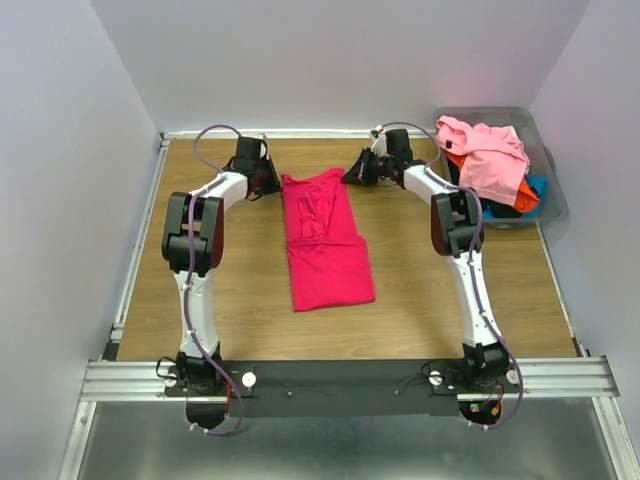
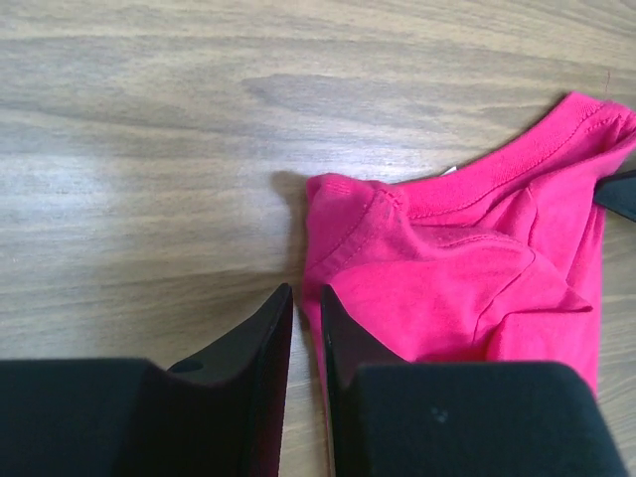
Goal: Fold and stack the t-shirts
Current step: Fold the tshirt
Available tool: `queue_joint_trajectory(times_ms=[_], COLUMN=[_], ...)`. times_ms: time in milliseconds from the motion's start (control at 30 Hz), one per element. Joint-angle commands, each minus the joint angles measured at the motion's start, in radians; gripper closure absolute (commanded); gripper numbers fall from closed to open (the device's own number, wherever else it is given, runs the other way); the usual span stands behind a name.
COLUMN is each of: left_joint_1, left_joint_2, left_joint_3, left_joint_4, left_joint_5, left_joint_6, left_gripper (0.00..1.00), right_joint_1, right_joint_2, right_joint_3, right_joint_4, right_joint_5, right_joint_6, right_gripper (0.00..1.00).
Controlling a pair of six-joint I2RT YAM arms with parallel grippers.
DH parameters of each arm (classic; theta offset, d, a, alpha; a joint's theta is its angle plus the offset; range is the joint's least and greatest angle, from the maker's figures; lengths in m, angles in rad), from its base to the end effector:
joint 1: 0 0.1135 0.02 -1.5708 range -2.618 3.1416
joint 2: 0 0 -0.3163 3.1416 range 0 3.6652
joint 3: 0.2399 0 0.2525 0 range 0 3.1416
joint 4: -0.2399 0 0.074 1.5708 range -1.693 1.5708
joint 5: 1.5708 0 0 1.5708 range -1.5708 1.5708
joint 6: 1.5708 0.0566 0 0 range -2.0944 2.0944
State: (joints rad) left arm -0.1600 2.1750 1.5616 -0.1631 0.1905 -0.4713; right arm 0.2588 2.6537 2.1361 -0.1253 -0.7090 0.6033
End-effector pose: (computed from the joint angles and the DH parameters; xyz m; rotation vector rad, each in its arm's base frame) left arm 0.5188 -0.0946 0.1909 -0.2760 2.3767 -0.5284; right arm 0.6052 0.1983 0.1224 -0.0252 2.3203 1.2443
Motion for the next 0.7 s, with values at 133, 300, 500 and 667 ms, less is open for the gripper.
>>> queue_joint_trajectory(times_ms=[133, 300, 500, 667], left_joint_1=[0.011, 0.007, -0.039, -0.177], left_joint_2=[-0.009, -0.156, -0.383, -0.590], left_joint_3=[0.041, -0.001, -0.153, -0.446], left_joint_4=[-0.035, -0.046, -0.160, -0.256], left_joint_5=[0.033, -0.014, -0.168, -0.290], left_joint_6=[0.002, -0.001, 0.002, -0.032], left_gripper=[0.69, 0.37, 0.16, 0.09], right_joint_1=[-0.012, -0.010, -0.003, 0.045], right_joint_2=[-0.060, -0.258, -0.518, -0.746], right_joint_3=[-0.041, -0.209, -0.528, -0.831], right_joint_4=[-0.017, -0.019, -0.037, -0.207], right_joint_5=[-0.003, 0.045, 0.163, 0.383], right_joint_6=[-0.022, -0.054, -0.088, -0.183], right_gripper=[0.91, 0.83, 0.69, 0.47])
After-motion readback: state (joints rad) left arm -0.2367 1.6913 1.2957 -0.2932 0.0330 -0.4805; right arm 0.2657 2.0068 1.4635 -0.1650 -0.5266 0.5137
